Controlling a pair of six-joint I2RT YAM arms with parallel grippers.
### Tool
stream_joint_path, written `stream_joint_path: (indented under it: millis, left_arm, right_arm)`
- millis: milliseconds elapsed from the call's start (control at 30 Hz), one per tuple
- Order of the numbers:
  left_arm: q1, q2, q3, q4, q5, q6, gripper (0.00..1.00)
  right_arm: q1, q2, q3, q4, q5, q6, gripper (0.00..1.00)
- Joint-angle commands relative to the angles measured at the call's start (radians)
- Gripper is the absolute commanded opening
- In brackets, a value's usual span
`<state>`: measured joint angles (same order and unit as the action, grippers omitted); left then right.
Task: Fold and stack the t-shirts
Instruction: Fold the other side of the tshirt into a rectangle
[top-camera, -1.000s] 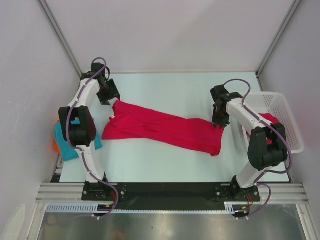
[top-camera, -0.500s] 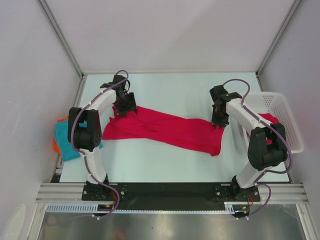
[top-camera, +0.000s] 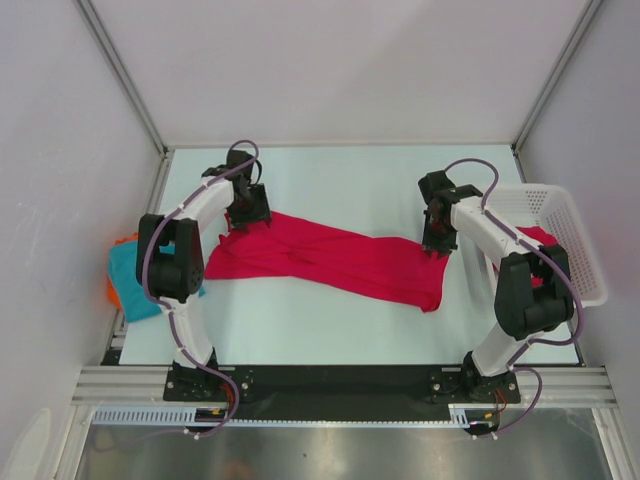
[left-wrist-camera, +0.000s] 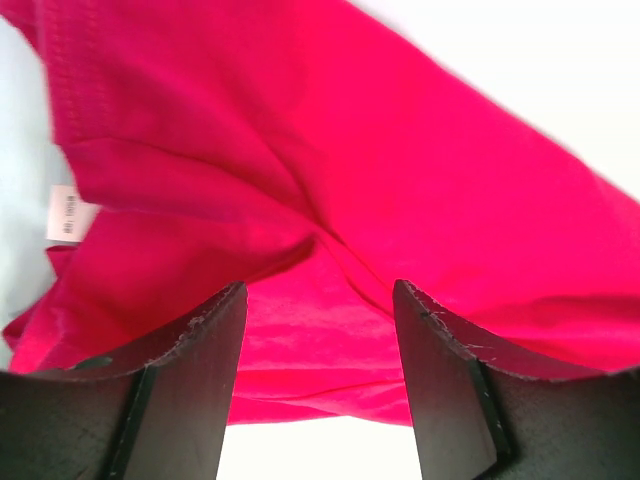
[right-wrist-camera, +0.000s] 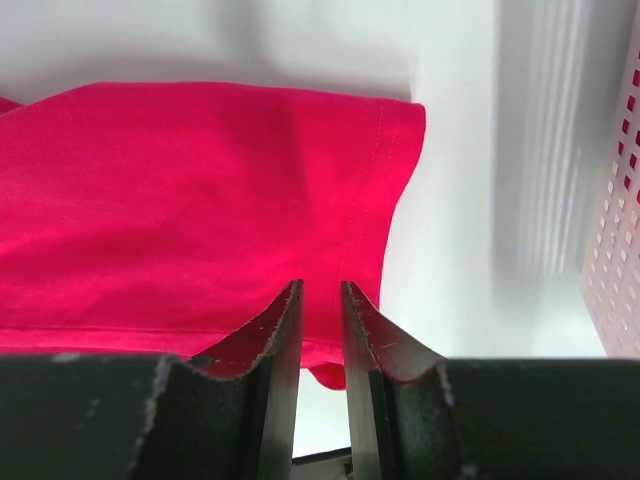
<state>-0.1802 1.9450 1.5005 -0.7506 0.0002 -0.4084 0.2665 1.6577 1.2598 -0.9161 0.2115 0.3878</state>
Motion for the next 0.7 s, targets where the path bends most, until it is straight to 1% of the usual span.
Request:
stream_joint_path:
  millis: [0,200,533,633,667]
  left_arm:
    - [0.002,-0.021,0.032,-0.009,-0.062,0.023,0.66]
    - [0.004,0.008,-0.012,0.023,-0.028,0.017,0.65]
    - [0.004,0.022,-0.049,0.045,-0.028,0.019,0.63]
    - [0.004,0.011,-0.062,0.053,-0.017,0.013,0.6]
    - [0.002,0.005,-0.069,0.06,-0.013,0.01,0.53]
  right_arm:
    - [0.004,0.01,0.004,0.01,0.002,-0.006,0.27]
    - [0.002,0.008,0.001,0.006,0.009,-0.007,0.26]
    - [0.005,-0.001,0.001,-0.001,0.011,-0.001,0.26]
    - [0.004,-0.013,-0.003,-0.006,0.015,-0.001,0.26]
    - [0.005,-0.015,-0.003,-0.006,0.016,-0.001,0.26]
